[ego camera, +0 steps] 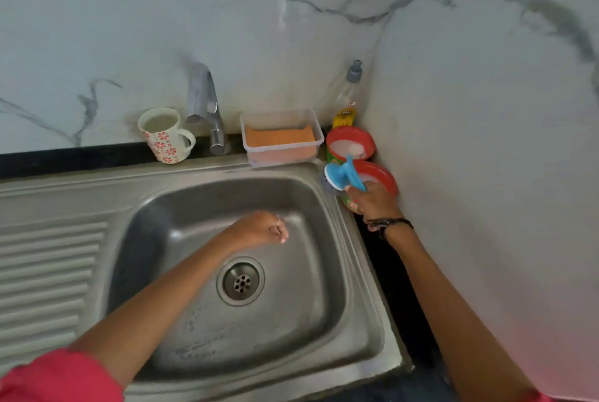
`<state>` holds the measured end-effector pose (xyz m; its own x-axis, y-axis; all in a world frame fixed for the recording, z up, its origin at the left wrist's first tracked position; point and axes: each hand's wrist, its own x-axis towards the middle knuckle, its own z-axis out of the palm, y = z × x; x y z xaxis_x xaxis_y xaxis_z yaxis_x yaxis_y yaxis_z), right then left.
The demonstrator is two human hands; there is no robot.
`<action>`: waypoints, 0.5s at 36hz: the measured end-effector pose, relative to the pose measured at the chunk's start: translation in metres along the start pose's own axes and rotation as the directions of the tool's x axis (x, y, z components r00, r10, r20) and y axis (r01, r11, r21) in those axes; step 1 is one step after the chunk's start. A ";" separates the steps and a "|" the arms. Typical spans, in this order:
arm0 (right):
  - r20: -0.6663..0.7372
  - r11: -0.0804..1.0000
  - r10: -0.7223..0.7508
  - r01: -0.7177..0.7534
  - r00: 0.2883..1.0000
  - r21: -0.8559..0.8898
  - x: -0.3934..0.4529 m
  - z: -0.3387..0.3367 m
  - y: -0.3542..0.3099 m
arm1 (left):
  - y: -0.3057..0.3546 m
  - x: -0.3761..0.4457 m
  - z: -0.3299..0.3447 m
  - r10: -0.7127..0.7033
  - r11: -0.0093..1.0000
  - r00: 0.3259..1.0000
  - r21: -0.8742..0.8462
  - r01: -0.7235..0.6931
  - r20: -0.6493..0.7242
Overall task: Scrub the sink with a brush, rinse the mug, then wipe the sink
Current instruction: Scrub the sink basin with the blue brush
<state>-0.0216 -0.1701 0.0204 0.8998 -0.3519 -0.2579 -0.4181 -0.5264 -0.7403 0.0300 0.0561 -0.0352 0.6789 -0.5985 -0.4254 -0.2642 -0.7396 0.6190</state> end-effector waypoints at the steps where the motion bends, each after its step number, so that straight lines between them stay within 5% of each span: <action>1: -0.038 1.000 -0.018 0.019 0.999 0.006 0.007 -0.007 -0.005 | 0.009 0.011 -0.008 0.016 1.000 0.999 -0.021 -0.017 -0.049; 9: -0.134 0.999 0.031 -0.026 0.990 0.041 0.071 -0.037 -0.032 | 0.063 0.084 -0.042 -0.012 0.966 0.975 -0.253 -0.046 -0.222; 18: -0.052 0.957 0.072 -0.084 0.996 -0.278 0.116 -0.037 -0.041 | 0.079 0.127 -0.040 -0.059 0.978 0.978 -0.206 0.017 -0.201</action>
<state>0.0951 -0.2179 0.0436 0.8597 -0.4289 -0.2775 -0.5100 -0.6892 -0.5147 0.1229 -0.0665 -0.0138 0.8173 -0.4796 -0.3194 -0.1063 -0.6702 0.7345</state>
